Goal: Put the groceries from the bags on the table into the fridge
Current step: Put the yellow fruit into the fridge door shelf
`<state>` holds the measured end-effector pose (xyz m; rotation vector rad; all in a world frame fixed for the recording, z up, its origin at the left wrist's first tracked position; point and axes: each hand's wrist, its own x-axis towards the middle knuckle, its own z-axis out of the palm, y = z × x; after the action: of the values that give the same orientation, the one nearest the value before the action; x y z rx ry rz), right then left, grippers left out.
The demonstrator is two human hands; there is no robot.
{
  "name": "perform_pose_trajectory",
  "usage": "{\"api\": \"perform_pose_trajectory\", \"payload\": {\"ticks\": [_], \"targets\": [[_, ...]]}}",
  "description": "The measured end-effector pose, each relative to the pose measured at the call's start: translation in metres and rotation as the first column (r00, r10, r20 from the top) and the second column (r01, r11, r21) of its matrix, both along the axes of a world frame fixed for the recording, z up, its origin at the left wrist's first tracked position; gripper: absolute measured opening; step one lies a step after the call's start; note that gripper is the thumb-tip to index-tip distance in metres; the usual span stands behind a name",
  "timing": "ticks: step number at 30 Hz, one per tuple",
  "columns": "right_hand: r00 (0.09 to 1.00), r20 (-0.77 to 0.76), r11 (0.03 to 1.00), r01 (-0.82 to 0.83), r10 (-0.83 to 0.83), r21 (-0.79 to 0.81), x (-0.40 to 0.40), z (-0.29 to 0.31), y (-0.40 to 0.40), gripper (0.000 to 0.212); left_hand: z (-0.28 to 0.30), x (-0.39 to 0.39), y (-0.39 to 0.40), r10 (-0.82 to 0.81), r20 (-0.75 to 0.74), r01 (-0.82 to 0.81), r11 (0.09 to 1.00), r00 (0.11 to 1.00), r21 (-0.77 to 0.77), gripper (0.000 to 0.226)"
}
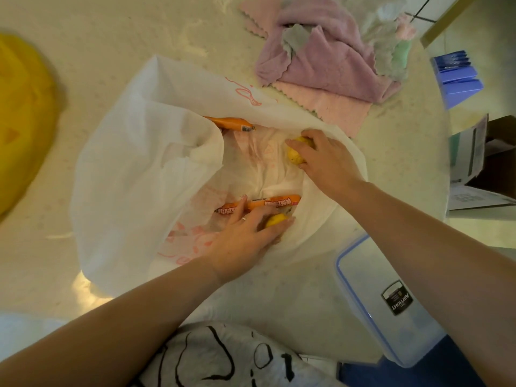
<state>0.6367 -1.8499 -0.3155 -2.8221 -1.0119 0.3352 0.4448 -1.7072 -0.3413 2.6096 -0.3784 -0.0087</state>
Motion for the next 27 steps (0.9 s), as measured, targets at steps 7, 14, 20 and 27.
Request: {"api": "perform_pose_trajectory", "payload": {"ticks": [7, 14, 20, 27], "targets": [[0.998, 0.033, 0.999, -0.049, 0.048, 0.016, -0.010, 0.003, -0.004, 0.044, 0.001, 0.007, -0.006, -0.003, -0.089, 0.001, 1.000, 0.996, -0.017, 0.052], [0.994, 0.107, 0.994, -0.042, 0.031, 0.104, -0.029, 0.017, -0.004, 0.052, 0.014, 0.000, -0.002, 0.131, -0.037, -0.135, 0.981, 0.991, -0.139, 0.052], [0.994, 0.104, 0.924, -0.010, -0.032, 0.382, -0.053, 0.053, 0.016, 0.051, 0.061, -0.001, 0.023, 0.319, 0.037, -0.293, 0.906, 0.947, -0.305, 0.054], [0.987, 0.160, 0.786, -0.083, -0.021, 0.613, -0.083, 0.124, 0.072, 0.049, 0.141, -0.005, 0.075, 0.461, 0.326, -0.295, 0.845, 0.825, -0.447, 0.049]]}}
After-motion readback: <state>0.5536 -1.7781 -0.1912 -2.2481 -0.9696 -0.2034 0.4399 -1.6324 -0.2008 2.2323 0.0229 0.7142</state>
